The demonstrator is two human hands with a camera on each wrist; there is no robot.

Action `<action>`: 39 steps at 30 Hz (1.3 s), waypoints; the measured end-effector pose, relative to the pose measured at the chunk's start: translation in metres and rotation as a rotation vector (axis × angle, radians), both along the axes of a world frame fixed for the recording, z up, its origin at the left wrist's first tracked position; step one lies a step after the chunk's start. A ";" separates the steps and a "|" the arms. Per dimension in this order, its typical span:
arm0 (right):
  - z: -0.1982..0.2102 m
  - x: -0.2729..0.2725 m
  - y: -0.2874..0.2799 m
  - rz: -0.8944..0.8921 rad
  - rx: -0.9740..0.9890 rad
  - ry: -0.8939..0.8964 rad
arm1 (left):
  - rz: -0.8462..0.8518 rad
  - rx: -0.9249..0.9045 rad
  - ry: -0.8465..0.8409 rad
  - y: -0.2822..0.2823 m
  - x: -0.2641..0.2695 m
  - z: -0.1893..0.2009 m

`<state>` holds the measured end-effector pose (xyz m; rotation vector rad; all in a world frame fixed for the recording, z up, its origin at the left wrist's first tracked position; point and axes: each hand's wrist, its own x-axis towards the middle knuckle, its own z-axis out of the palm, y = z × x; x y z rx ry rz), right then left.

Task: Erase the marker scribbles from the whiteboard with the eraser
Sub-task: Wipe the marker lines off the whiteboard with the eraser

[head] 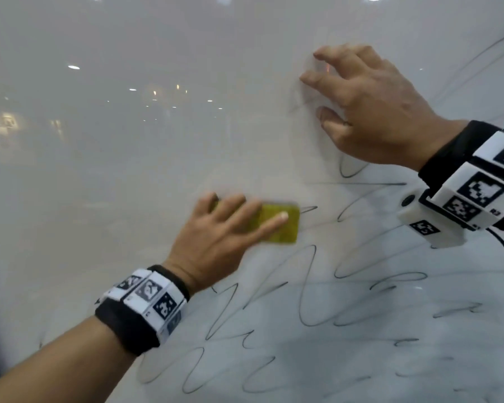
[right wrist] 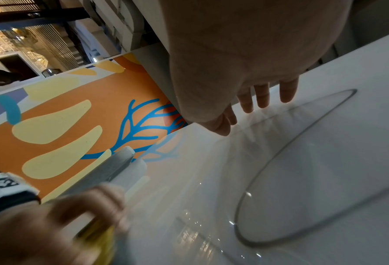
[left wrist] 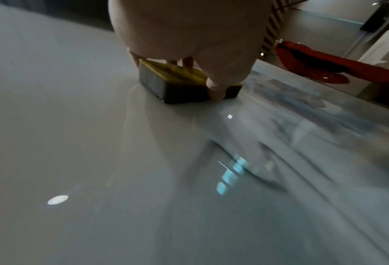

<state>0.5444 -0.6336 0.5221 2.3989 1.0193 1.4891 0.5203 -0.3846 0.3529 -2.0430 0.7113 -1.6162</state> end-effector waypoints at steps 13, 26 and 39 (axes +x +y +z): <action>-0.078 -0.024 0.041 0.190 -0.241 0.033 | -0.232 -0.490 0.136 0.007 -0.001 0.027; -0.089 -0.009 0.068 0.232 -0.257 -0.110 | -0.316 -0.422 0.185 0.028 -0.003 0.030; -0.094 -0.002 0.087 0.216 -0.186 -0.121 | 0.307 -0.762 0.268 0.137 -0.040 -0.006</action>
